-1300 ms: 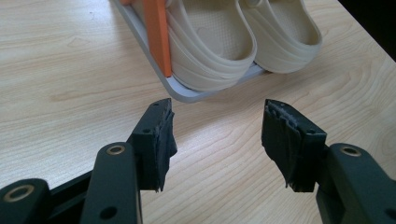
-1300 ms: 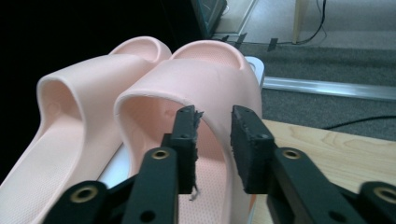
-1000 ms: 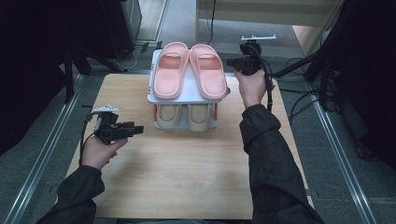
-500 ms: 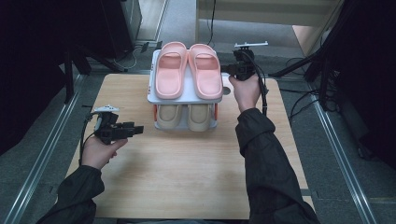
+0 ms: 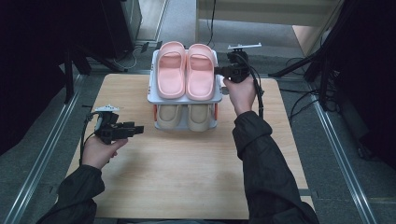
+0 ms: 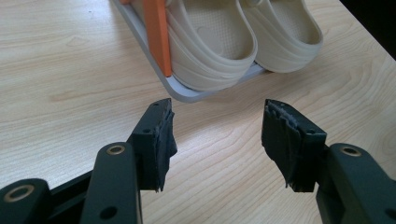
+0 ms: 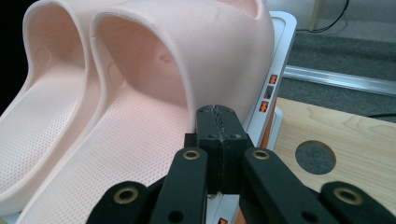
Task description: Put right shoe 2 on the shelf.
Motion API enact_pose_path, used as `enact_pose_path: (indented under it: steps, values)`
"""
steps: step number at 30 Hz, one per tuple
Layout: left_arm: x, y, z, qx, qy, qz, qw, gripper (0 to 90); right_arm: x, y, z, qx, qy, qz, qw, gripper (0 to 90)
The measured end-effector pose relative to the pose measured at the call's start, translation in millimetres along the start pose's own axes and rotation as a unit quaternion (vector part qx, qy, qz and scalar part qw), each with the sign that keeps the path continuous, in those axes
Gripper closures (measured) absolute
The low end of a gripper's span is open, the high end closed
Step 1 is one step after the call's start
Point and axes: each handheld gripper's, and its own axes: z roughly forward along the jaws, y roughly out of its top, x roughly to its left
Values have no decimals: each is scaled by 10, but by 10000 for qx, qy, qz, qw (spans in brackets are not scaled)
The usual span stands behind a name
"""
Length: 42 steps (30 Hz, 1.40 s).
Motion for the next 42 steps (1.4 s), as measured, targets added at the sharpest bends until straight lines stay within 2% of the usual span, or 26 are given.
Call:
enact_pose_path:
  steps: [9,18,24,32,42]
  values:
    - [3,9,28,23,-28,24,10000,437,-43,-59,-100,-124,77,-49,9999,897]
    - [-33,22,49,21,-72,62,10000,434,-90,-217,-309,-153,172,-166,9996,888]
    - [-50,40,73,37,-95,122,9999,432,-82,-390,-445,-184,248,-317,9990,872]
    - [-72,81,132,53,-144,204,9997,429,-43,-676,-553,-79,305,-458,9985,860]
    - [-102,113,208,65,-212,284,9994,428,12,-1031,-636,-127,540,-410,9976,838]
